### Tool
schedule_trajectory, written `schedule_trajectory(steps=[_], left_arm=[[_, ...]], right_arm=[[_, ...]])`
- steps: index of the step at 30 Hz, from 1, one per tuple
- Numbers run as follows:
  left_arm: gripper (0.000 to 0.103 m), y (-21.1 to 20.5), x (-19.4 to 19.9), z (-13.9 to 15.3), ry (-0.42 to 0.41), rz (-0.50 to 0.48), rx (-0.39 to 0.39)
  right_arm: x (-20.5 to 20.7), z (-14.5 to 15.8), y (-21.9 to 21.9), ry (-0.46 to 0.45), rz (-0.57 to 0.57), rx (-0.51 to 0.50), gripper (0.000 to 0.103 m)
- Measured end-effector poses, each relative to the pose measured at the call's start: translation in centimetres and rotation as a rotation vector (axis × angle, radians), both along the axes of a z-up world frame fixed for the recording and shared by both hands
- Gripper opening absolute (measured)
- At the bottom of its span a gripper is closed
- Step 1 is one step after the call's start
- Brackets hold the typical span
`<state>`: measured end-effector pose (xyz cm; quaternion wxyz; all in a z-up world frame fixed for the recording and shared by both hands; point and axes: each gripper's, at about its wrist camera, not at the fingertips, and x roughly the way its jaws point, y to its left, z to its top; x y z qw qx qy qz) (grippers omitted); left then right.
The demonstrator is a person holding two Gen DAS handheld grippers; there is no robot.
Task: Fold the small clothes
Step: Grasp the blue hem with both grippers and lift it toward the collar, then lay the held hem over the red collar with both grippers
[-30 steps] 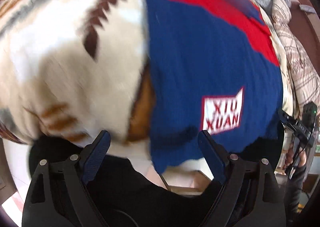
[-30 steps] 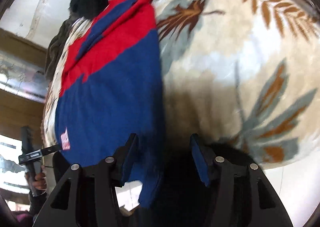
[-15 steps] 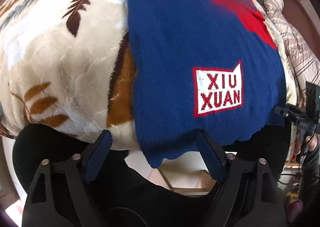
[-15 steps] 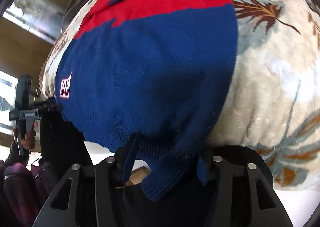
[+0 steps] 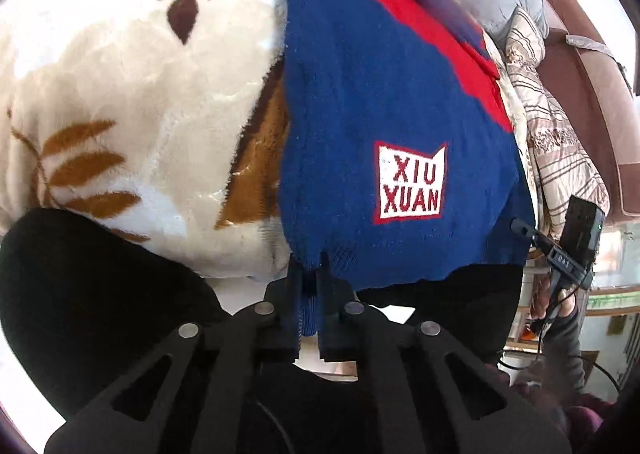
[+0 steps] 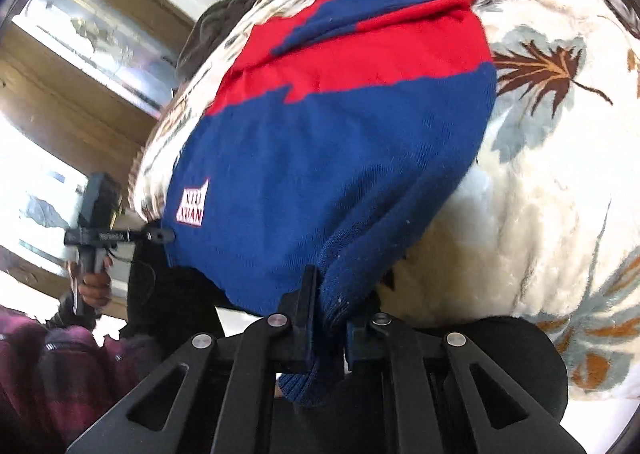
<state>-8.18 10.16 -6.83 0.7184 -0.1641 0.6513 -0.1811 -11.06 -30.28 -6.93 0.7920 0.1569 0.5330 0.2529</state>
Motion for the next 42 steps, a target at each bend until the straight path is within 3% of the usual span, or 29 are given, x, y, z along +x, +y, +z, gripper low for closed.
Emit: schedule_trajectory(steps=[3,4,6,8,10,12,18,21,25,33,42], left_arm=[[0.006,-0.5,0.2,-0.7,0.023,-0.03,0.003],[0.01,-0.8,0.1,-0.8,0.031,-0.041,0.008],[0.032,-1.4,0.1,-1.5,0.053,-0.066,0.0],[0.035,-2.1,0.3,-1.7,0.071,-0.072,-0.004],[0.033,-2.1,0.5,-1.8,0.083,-0.079,-0.008],[0.006,-2.3,0.5,-1.6,0.086,-0.092,-0.031],[0.006,-1.9,0.3,2.1,-0.006,-0.135,-0.181],[0.006,-1.5,1.0,4.0,-0.06,-0.117,-0.233],[0.006,-1.0,3.2,4.9,-0.073,-0.066,-0.309],[0.006,0.5,7.7,7.2,-0.181,0.007,-0.32],[0.006,0.6,15.4,7.7,-0.272,0.14,-0.285]], right_arm=[[0.2,-0.8,0.2,0.044,-0.009,-0.009,0.015],[0.3,-1.2,0.0,0.064,-0.018,-0.023,0.016],[0.4,-1.8,-0.2,0.091,-0.031,-0.033,0.016],[0.4,-2.3,-0.3,0.1,-0.038,-0.027,0.016],[0.2,-2.3,0.0,0.091,-0.018,-0.035,0.012],[-0.4,-1.4,0.4,0.038,0.018,-0.019,0.011],[-0.2,1.6,-0.7,-0.058,-0.008,0.159,0.01],[0.4,2.6,-0.9,-0.093,-0.036,0.229,0.01],[1.3,4.0,-1.2,-0.143,-0.068,0.294,0.009],[5.0,6.9,-3.1,-0.252,-0.179,0.406,0.009],[12.1,7.3,-5.8,-0.295,-0.378,0.51,0.009]])
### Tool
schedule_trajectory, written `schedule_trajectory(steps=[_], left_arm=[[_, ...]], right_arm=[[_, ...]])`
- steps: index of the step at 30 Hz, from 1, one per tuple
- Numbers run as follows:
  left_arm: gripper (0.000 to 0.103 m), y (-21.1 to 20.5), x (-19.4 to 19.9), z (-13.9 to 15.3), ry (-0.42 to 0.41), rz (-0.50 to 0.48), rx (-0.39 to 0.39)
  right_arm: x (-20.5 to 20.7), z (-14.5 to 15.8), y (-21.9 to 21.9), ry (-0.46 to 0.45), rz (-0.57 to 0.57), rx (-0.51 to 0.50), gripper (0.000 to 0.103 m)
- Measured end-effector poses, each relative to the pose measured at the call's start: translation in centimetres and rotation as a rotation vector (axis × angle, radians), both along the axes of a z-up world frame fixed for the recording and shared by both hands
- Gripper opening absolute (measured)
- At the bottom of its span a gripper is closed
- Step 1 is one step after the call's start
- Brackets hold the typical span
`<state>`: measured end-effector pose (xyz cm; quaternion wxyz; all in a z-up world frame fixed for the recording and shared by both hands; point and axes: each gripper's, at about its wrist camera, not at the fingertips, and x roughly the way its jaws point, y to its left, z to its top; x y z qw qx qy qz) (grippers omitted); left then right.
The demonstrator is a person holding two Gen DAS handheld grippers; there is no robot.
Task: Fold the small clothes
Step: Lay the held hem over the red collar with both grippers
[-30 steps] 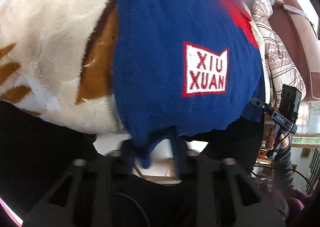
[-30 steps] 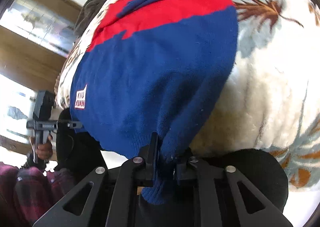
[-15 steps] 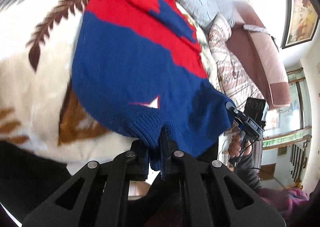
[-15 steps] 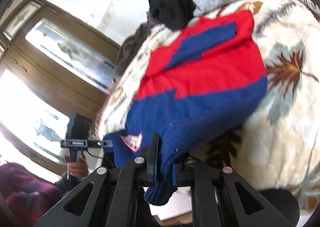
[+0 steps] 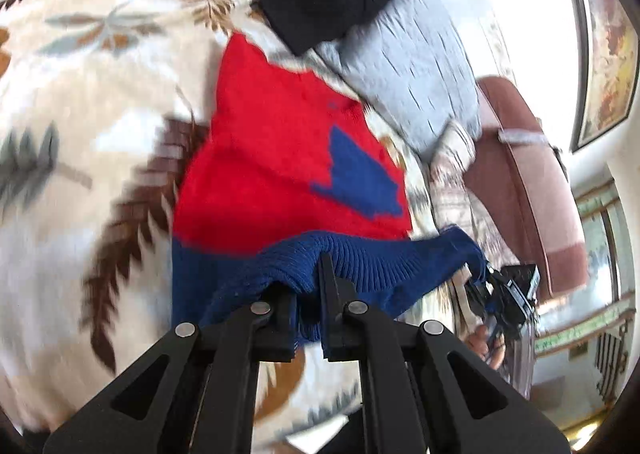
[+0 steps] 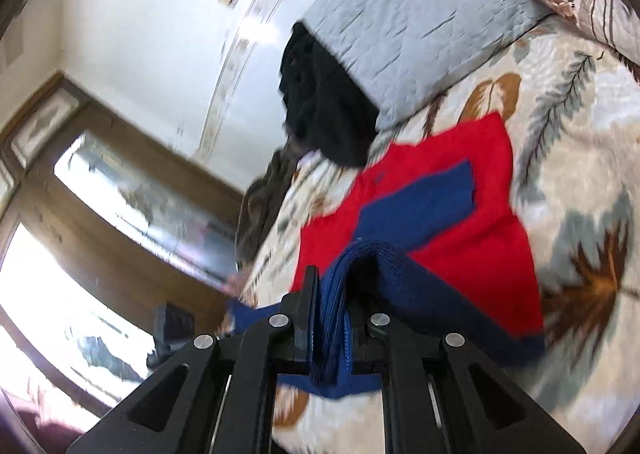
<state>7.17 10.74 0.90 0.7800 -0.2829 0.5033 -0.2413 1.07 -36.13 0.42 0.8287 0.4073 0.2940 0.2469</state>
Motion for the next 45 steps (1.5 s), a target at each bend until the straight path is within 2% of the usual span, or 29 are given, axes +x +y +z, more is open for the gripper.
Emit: schedule_trajectory(steps=[6,8,9,11,12,13,14,18,20,21,22,25,27,29,32,36,40,45], left_arm=[[0.006,-1.1,6.0,-1.3,0.006,0.065,0.017],[0.006,-1.8,8.0,-1.8,0.008,0.076,0.034],[0.006,-2.2,8.8,-2.0,0.018,0.077,0.036],[0.006,-2.7,10.0,-2.5,0.035,0.067,0.029],[0.006,-2.8,10.2,-2.5,0.035,0.063,0.03],[0.006,-3.0,10.4,-2.6,0.032,0.056,0.036],[0.006,-3.0,10.4,-2.6,0.029,0.051,0.04],[0.006,-2.7,10.3,-2.9,0.042,0.055,0.04],[0.006,-2.3,10.2,-3.2,0.057,0.064,0.033],[0.006,-2.0,10.1,-3.4,0.067,0.069,0.025],[0.006,-1.8,10.0,-3.4,0.073,0.071,0.017],[0.006,-1.3,9.7,-3.4,0.08,0.074,0.007],[0.006,-1.3,9.5,-3.2,0.08,0.079,0.004],[0.006,-1.2,9.4,-2.8,0.073,0.085,-0.009],[0.006,-1.3,10.0,-1.6,0.058,0.093,-0.028],[0.006,-1.4,11.9,0.0,0.014,0.114,-0.002],[0.006,-1.8,15.8,0.7,-0.003,0.142,0.012],[0.006,-3.3,20.9,-0.8,0.02,0.15,0.062]], right_arm=[[4.7,-0.9,-2.3,-0.032,-0.13,0.125,0.005],[6.2,-1.9,-3.1,0.004,-0.168,0.141,0.007],[6.9,-2.5,-3.3,0.042,-0.179,0.123,0.012],[8.3,-3.4,-3.0,0.125,-0.176,0.03,0.015],[9.2,-3.8,-2.5,0.159,-0.147,-0.039,0.023],[10.2,-4.3,-1.8,0.197,-0.123,-0.13,0.038],[10.8,-4.6,-1.2,0.219,-0.108,-0.189,0.044],[12.9,-5.8,2.2,0.243,-0.004,-0.412,0.047],[12.6,-5.2,4.1,0.205,0.015,-0.565,0.034],[12.1,-4.8,4.9,0.176,0.021,-0.634,0.011],[11.6,-4.4,5.4,0.161,0.026,-0.68,0.005],[9.9,-3.4,6.4,0.085,0.045,-0.75,0.005],[9.0,-2.7,6.3,0.05,0.035,-0.757,0.005],[8.5,-1.5,5.5,0.015,-0.01,-0.716,0.004],[9.6,0.0,4.2,-0.005,-0.072,-0.63,0.004],[11.7,1.2,2.6,-0.015,-0.153,-0.571,0.004],[14.2,1.1,0.5,0.001,-0.24,-0.509,0.004],[17.8,-0.9,-1.4,0.056,-0.297,-0.437,0.004]])
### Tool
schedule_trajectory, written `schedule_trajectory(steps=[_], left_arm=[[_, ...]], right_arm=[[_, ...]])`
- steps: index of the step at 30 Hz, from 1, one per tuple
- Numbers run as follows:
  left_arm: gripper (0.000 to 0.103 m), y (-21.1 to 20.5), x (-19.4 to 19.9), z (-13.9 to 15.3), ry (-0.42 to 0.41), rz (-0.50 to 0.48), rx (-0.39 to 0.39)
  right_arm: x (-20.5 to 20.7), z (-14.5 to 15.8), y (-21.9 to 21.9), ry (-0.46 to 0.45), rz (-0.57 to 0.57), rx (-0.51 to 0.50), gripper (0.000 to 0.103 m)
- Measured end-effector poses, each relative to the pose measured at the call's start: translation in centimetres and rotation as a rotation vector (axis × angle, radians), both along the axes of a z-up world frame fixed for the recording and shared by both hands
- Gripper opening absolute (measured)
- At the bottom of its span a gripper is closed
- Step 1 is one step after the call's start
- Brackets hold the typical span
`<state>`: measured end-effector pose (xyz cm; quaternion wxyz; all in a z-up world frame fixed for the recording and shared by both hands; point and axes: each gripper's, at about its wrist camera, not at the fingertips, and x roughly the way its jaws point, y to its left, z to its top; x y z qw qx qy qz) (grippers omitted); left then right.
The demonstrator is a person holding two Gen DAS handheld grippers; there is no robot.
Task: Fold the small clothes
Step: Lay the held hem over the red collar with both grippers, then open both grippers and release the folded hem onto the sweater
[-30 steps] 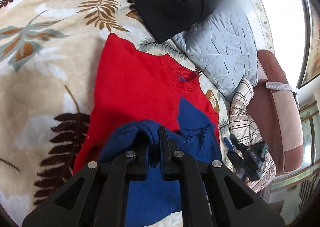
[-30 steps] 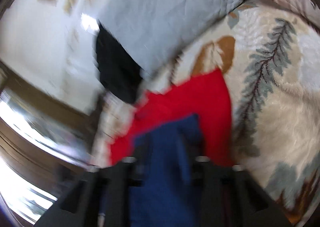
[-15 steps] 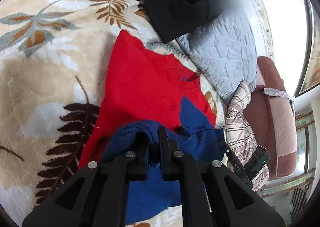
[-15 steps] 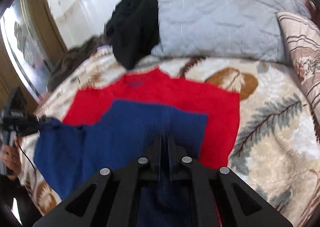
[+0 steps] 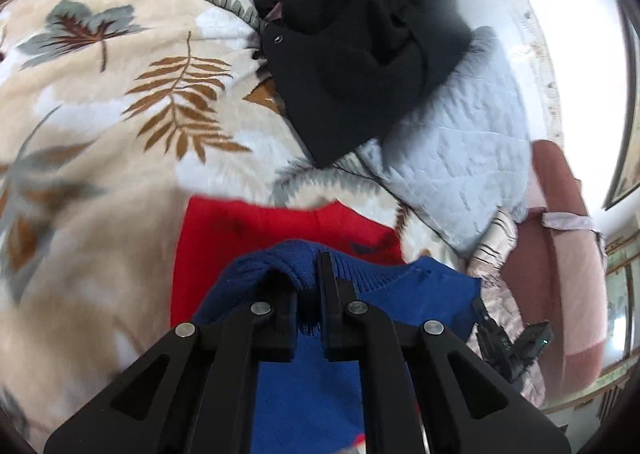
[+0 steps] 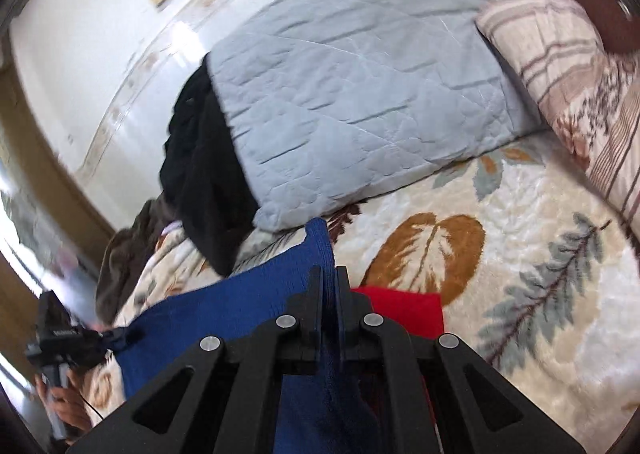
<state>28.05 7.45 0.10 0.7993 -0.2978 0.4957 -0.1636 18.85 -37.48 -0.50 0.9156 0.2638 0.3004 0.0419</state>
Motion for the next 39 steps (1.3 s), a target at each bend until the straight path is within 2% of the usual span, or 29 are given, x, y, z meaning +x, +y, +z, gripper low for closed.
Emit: schedule_trajectory(steps=[5,8,12,16,17,18,19,20,21,25,27,29,30,31,33,35,36,39], left_arm=[[0.006,-1.4,4.0,-4.4,0.098,0.003,0.043],[0.006,-1.4,5.0,-6.6,0.146,0.011,0.034],[0.008,-0.5,5.3,-7.1,0.175,0.027,-0.059],[0.008,1.8,4.5,-5.6,0.186,0.046,-0.198],[0.013,2.8,3.9,-4.4,0.152,0.078,-0.191],[0.028,3.7,3.3,-3.4,0.123,0.106,-0.171],[0.038,4.7,2.7,-2.4,0.101,0.137,-0.159],[0.054,5.3,2.3,-1.9,0.092,0.159,-0.152],[0.057,5.8,1.6,-1.3,0.087,0.178,-0.134],[0.057,4.2,-3.1,-0.8,0.084,0.099,-0.025],[0.058,2.9,-5.1,-1.4,0.09,0.07,0.02],[0.058,1.3,-7.4,-2.5,0.068,0.05,0.089],[0.058,1.1,-8.2,-2.8,0.05,0.06,0.138],[0.058,0.7,-8.2,-2.8,0.051,0.068,0.19],[0.058,0.0,-7.4,-2.8,0.072,0.032,0.234],[0.058,-0.4,-7.2,-2.6,0.056,0.034,0.272],[0.058,-0.5,-7.1,-2.7,0.05,0.036,0.282],[0.059,-0.6,-6.9,-4.1,0.089,0.042,0.324]], right_arm=[[2.5,-3.5,-0.8,0.085,-0.032,0.012,0.004],[3.3,-5.7,-1.4,0.155,-0.058,0.03,0.004],[3.5,-7.2,-1.9,0.235,-0.092,0.05,0.005],[1.3,-5.6,-2.1,0.22,-0.118,0.042,0.01],[0.3,-5.1,-2.2,0.209,-0.127,0.042,0.01],[-1.0,-4.6,-2.4,0.199,-0.134,0.047,0.011],[-2.1,-4.3,-2.5,0.191,-0.146,0.052,0.011],[-3.8,-4.2,-2.7,0.184,-0.163,0.059,0.012],[-5.3,-4.2,-2.9,0.176,-0.177,0.075,0.014],[-9.8,-5.9,-3.2,0.141,-0.233,0.205,0.03],[-9.9,-7.1,-2.8,0.158,-0.208,0.243,0.03],[-8.8,-7.2,-1.8,0.194,-0.164,0.232,0.03],[-8.5,-6.7,-1.1,0.179,-0.132,0.205,0.03],[-8.4,-6.2,-0.5,0.17,-0.112,0.164,0.034],[-7.8,-5.9,0.7,0.198,-0.064,0.066,0.038],[-7.5,-6.0,1.2,0.232,-0.045,-0.012,0.029],[-7.6,-5.7,1.1,0.215,-0.048,-0.021,0.013],[-8.9,-4.6,0.1,0.145,-0.095,0.046,0.011]])
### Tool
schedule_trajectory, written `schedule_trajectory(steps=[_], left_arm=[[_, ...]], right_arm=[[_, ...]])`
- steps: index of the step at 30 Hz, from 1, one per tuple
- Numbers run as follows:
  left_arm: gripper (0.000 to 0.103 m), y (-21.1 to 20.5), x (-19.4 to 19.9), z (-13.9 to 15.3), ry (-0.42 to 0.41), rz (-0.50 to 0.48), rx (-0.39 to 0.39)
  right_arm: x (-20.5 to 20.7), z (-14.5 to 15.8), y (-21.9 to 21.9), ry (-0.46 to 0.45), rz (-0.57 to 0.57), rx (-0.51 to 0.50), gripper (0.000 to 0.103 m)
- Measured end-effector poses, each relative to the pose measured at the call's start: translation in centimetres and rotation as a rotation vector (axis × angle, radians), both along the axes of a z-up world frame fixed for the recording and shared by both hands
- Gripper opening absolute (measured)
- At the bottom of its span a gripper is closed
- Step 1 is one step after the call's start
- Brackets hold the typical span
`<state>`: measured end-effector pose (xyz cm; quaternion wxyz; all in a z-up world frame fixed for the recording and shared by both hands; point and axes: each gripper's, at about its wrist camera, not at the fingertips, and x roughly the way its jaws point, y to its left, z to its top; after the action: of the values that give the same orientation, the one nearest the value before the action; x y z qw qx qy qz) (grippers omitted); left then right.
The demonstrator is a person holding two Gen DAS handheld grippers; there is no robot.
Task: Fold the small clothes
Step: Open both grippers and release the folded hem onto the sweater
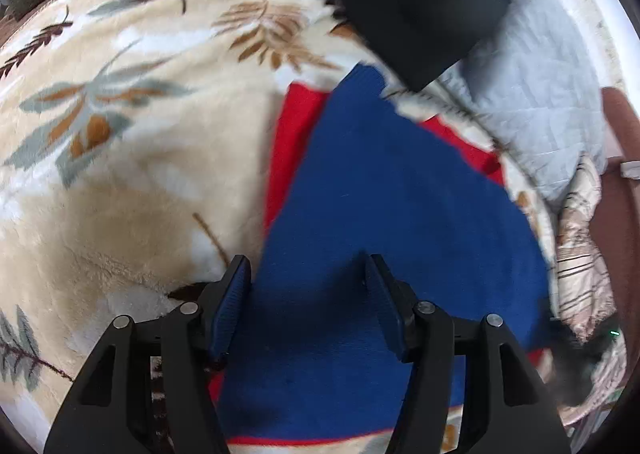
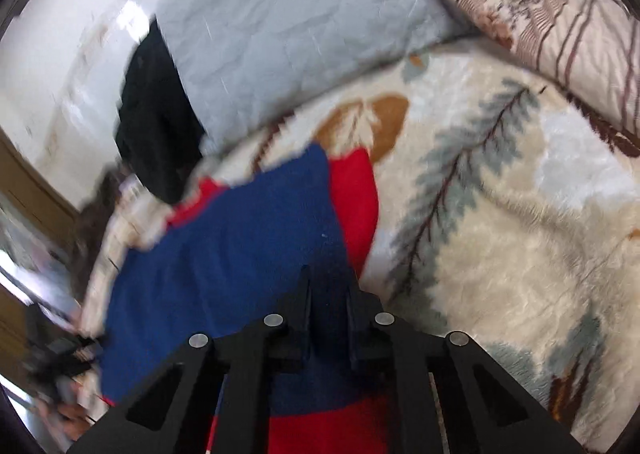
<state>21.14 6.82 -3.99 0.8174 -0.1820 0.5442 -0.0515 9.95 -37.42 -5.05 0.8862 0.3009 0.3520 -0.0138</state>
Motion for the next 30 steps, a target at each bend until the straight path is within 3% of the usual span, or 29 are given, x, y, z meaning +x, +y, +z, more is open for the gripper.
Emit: schedule_trajectory(steps=[3,5,6,8,11,14,17,18,20,25,27,29,30], left_arm=[[0.06,0.0,0.0,-0.4,-0.004,0.011,0.005],[0.06,-0.6,-0.2,-0.1,-0.016,-0.003,0.055],[0.06,-0.8,-0.3,0.0,-0.02,-0.005,0.069],[0.06,-1.1,-0.8,0.8,-0.039,-0.001,0.095],[0.06,-1.9,-2.3,3.4,-0.157,-0.019,0.124],[0.066,-3.3,-3.2,4.4,-0.226,-0.032,0.205],[0.067,-4.7,-2.3,2.2,-0.162,-0.082,0.257],[0.074,-5.3,-1.9,1.2,-0.132,-0.094,0.309],[0.084,-6.0,-1.8,0.6,-0.154,-0.086,0.402],[0.083,-5.0,-2.4,2.3,-0.184,-0.071,0.313],[0.083,-5.7,-2.7,2.6,-0.204,-0.076,0.333],[0.083,-6.7,-2.4,1.8,-0.196,-0.11,0.37],[0.084,-7.2,-2.2,1.1,-0.178,-0.128,0.402]], right_arm=[[0.4,-1.9,-0.6,0.099,-0.023,0.038,0.01],[0.3,-2.8,-0.9,0.124,-0.036,0.078,0.014],[0.1,-2.4,-1.0,0.112,-0.044,0.085,0.022],[-0.7,-1.0,-1.0,0.068,-0.068,0.064,0.024],[-1.3,0.8,0.1,-0.041,-0.05,0.006,0.04],[-0.5,0.6,1.1,-0.046,0.009,0.007,0.04],[0.8,-1.2,2.1,0.067,0.053,-0.041,0.038],[1.2,-1.7,2.4,0.088,0.063,-0.068,0.035],[1.0,-1.0,2.8,0.072,0.056,-0.102,0.034],[-1.2,2.0,3.2,-0.071,0.064,-0.136,0.041],[-0.9,1.3,3.8,-0.018,0.092,-0.163,0.045],[0.1,-1.0,4.0,0.123,0.116,-0.176,0.049],[0.1,-1.3,4.2,0.111,0.115,-0.201,0.049]])
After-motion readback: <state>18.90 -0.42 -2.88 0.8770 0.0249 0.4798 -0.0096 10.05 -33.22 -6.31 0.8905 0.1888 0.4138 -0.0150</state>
